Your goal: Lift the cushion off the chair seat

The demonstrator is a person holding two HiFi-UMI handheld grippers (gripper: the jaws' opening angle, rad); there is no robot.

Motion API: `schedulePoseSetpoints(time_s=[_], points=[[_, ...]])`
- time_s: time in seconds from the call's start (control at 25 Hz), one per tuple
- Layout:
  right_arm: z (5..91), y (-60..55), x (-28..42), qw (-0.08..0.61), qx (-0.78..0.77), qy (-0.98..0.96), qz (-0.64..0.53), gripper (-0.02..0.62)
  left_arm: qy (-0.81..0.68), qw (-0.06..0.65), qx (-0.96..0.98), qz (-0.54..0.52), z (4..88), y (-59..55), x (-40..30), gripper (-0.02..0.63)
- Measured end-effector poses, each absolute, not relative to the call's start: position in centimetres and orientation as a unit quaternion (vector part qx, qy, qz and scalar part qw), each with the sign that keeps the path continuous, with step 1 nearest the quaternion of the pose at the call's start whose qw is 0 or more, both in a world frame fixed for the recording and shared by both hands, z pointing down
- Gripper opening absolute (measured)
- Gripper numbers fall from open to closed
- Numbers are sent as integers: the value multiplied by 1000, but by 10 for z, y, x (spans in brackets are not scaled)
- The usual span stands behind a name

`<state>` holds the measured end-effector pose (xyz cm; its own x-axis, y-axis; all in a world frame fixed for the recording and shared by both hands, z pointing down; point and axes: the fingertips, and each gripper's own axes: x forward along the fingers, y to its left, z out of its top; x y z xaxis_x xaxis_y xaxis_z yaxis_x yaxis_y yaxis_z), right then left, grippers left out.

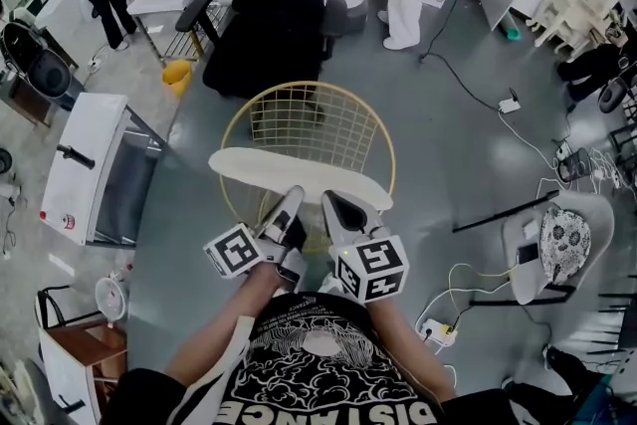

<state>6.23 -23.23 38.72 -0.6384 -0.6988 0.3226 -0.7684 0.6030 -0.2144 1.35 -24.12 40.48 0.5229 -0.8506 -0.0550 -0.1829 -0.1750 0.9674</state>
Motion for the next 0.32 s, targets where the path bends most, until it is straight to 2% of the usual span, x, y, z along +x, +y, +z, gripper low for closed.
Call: schedulePoseSetpoints(time_s=[0.32], points=[[389,-238,60,103,412,-890,168,-2,-372,515,706,-312,407,-248,11,26]])
